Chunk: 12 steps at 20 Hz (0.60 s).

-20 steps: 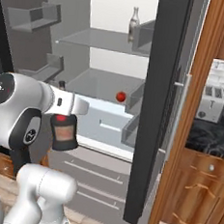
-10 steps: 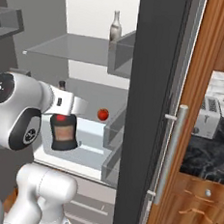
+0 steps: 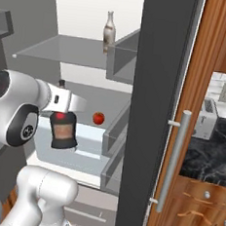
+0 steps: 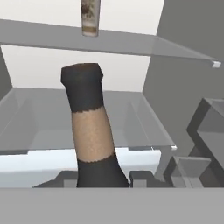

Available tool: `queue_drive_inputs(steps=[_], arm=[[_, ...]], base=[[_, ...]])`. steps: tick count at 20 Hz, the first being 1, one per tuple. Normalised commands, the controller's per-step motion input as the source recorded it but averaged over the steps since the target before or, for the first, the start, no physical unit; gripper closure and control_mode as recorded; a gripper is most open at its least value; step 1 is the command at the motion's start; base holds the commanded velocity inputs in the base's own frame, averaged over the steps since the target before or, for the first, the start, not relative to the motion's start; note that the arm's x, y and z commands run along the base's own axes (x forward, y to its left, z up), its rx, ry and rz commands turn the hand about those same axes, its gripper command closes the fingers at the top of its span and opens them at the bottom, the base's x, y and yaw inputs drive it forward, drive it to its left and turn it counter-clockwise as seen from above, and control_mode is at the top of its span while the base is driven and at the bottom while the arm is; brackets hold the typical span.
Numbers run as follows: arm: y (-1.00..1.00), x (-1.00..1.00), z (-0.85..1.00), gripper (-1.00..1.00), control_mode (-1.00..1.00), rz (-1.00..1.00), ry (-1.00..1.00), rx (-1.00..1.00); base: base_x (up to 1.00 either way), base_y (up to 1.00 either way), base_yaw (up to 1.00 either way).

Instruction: Place the liquors on the top shelf of the fridge to keep them out of children's reach, and place the apple on lower shelves for easy access.

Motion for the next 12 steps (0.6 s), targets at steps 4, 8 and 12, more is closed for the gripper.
queue_drive_inputs(steps=[4, 8, 12], arm=[[0.04, 0.22, 0.00, 1.00, -1.00, -0.02, 0.00, 0.00], [0.00, 0.02, 0.47, 1.00, -1.00, -0.06, -0.03, 0.00], [0.00, 0.00, 0.68, 1.00, -1.00, -0.01, -0.15, 0.00]], base=[[0.00, 0.00, 0.00], [0.00, 0.00, 0.00], [0.00, 0.00, 0.00]])
